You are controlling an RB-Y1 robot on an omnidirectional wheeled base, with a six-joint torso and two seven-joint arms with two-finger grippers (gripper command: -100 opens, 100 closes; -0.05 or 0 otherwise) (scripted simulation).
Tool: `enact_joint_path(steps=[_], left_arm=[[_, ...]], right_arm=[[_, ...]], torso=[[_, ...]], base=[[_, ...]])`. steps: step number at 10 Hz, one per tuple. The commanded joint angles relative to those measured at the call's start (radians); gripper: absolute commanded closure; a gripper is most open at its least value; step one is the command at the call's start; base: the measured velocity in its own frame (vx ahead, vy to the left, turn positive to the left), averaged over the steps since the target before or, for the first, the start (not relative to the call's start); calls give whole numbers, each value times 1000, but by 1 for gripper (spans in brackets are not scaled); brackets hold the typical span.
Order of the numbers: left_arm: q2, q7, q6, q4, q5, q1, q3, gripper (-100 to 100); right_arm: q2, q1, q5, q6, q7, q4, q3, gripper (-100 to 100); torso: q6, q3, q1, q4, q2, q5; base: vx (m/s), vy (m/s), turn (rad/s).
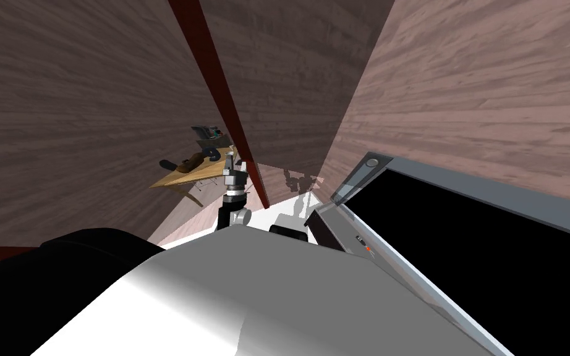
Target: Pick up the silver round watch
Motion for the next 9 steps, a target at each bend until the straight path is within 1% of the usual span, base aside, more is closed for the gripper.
enact_joint_path(steps=[1, 2, 3, 4, 5, 6, 7, 8, 9], left_arm=[[0, 0, 0, 0, 0, 0, 0, 0], [0, 0, 0, 0, 0, 0, 0, 0], [0, 0, 0, 0, 0, 0, 0, 0], [0, 0, 0, 0, 0, 0, 0, 0], [0, 0, 0, 0, 0, 0, 0, 0], [0, 0, 0, 0, 0, 0, 0, 0], [0, 0, 0, 0, 0, 0, 0, 0], [0, 0, 0, 0, 0, 0, 0, 0], [0, 0, 0, 0, 0, 0, 0, 0]], right_arm=[[-10, -1, 15, -2, 20, 38, 12, -100], [-10, -1, 15, -2, 20, 38, 12, -100], [-25, 0, 34, 10, 39, 66, 38, -100], [-26, 0, 41, 13, 46, 75, 50, -100], [-26, 0, 41, 13, 46, 75, 50, -100], [-11, 4, 53, 16, 55, 84, 75, -100], [-8, 2, 50, 9, 55, 94, 56, -100], [-5, 2, 51, 6, 59, 99, 57, 0], [15, -9, 43, 10, 37, 124, 64, -100]], torso=[[0, 0, 0, 0, 0, 0], [0, 1, 0, 0, 2, 0], [0, 2, 0, 1, 4, 0], [-1, 1, -2, 1, 2, 0], [0, 0, -4, 0, 0, -1], [0, 1, -3, 0, 1, -1], [0, 2, -1, 1, 3, -1], [0, 3, 2, 1, 5, 0], [0, 4, 4, 2, 7, 1]], base=[[84, -62, 75], [61, -57, 54], [99, -89, 178], [141, -138, 173], [93, -108, 34], [63, -81, 71], [28, -38, 23], [6, -8, -1], [-60, -9, 258]])
